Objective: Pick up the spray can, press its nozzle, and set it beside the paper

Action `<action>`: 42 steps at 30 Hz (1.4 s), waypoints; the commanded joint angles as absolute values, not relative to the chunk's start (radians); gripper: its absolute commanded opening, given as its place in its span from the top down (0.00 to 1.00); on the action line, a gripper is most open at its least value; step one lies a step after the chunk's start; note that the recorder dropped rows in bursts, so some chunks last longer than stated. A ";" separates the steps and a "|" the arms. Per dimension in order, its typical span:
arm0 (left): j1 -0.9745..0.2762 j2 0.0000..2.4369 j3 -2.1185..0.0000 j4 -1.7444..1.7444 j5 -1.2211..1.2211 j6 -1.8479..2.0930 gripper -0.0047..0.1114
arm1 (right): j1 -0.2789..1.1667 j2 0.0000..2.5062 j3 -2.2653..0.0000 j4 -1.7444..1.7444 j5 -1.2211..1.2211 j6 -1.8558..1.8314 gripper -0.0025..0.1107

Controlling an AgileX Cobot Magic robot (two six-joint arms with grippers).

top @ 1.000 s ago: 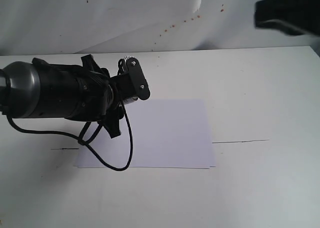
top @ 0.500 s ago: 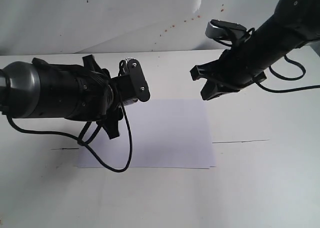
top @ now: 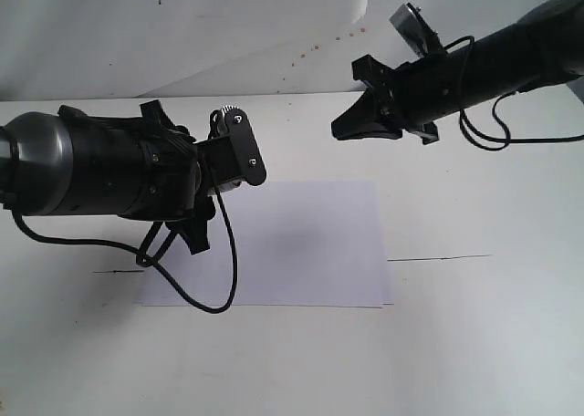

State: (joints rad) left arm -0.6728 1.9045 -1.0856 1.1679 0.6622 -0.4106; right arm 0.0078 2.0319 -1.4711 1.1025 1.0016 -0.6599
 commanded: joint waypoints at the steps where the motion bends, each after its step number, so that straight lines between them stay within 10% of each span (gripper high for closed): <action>1: -0.675 1.886 -1.097 1.179 0.672 -0.411 0.96 | 0.002 2.118 -1.491 1.273 1.105 -0.727 0.98; 42: -0.675 1.886 -1.097 1.179 0.636 -0.411 0.96 | 0.139 2.221 -1.491 1.446 1.180 -0.876 0.98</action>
